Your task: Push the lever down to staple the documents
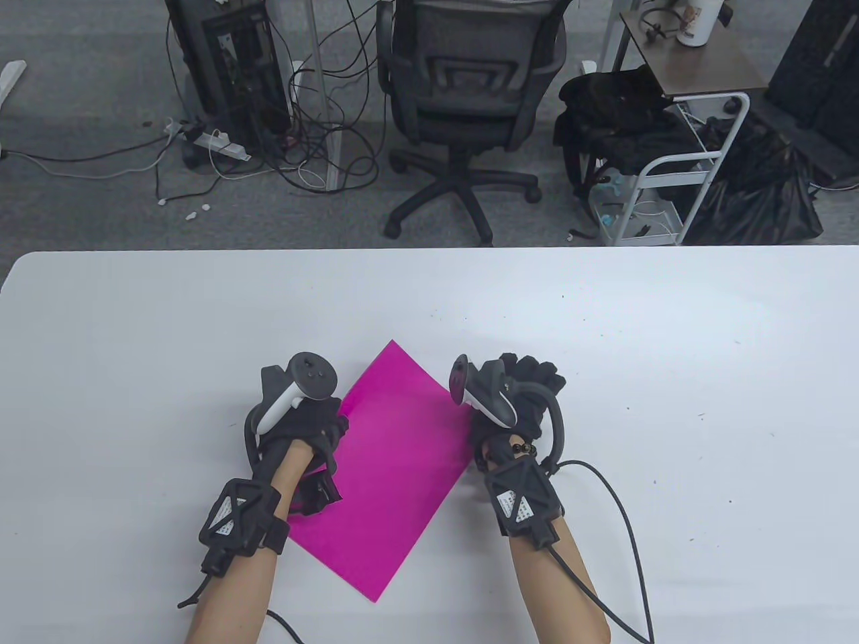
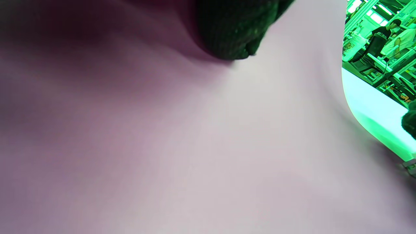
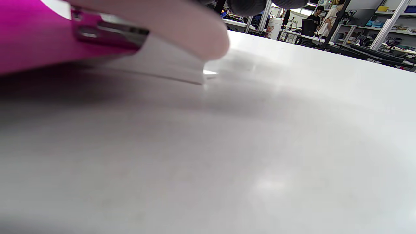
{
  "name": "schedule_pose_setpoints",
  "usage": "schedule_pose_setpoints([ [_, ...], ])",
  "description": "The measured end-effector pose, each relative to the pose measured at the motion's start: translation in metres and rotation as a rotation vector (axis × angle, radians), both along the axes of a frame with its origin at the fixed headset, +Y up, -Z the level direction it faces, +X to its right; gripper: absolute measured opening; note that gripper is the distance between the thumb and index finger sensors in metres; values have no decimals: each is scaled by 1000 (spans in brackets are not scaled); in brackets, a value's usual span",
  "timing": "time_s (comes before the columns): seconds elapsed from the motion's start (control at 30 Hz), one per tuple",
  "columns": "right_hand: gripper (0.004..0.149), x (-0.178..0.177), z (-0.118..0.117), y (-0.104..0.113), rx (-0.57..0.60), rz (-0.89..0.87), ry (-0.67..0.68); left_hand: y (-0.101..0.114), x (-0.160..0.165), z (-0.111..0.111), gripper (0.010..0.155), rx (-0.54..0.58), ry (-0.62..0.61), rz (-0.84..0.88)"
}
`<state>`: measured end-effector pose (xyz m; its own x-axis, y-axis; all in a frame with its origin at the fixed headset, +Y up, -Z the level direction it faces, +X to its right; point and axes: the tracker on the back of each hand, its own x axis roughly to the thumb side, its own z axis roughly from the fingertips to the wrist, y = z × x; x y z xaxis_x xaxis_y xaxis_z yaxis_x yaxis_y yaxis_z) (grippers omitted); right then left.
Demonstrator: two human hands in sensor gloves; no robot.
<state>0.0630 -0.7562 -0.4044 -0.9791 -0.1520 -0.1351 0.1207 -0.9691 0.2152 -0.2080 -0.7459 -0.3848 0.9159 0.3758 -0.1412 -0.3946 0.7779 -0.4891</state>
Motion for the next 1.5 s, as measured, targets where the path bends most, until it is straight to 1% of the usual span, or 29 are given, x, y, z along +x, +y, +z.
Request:
schedule_pose_setpoints([
  [0.2, 76, 1, -1, 4, 24, -7, 24, -1, -4, 0, 42, 2, -7, 28],
  [0.37, 76, 4, -2, 7, 21, -50, 17, -2, -7, 1, 42, 13, -5, 50],
  [0.47, 76, 4, -2, 6, 20, -57, 20, 0, -12, 4, 41, 0, -3, 77],
  [0.57, 77, 4, -2, 6, 24, -63, 22, 7, -24, 9, 42, -7, 21, 126],
  [0.7, 77, 3, -2, 6, 24, -70, 22, 25, -49, 19, 42, 13, 76, 172],
  [0.8, 77, 2, -2, 6, 23, -69, 20, 41, -75, 30, 42, 46, 145, 240],
  [0.93, 78, 2, -3, 7, 23, -60, 24, 56, -110, 49, 42, 122, 252, 379],
  [1.03, 78, 3, -3, 12, 32, -105, 16, 62, -126, 66, 42, 191, 302, 510],
  [1.17, 79, 5, 1, 26, 67, -151, 20, 60, -133, 87, 42, 281, 339, 620],
  [1.23, 79, 8, 6, 34, 79, -176, 27, 56, -132, 94, 42, 305, 346, 660],
  [1.3, 80, 12, 14, 44, 109, -197, 48, 50, -129, 100, 42, 318, 358, 696],
  [1.37, 80, 17, 26, 52, 138, -198, 72, 37, -126, 104, 42, 334, 357, 727],
  [1.43, 81, 23, 37, 57, 159, -197, 94, 27, -123, 104, 42, 303, 368, 753],
  [1.47, 81, 28, 46, 60, 158, -195, 104, 24, -122, 105, 42, 277, 374, 755],
  [1.5, 82, 32, 54, 62, 166, -198, 114, 23, -121, 106, 42, 287, 372, 732],
])
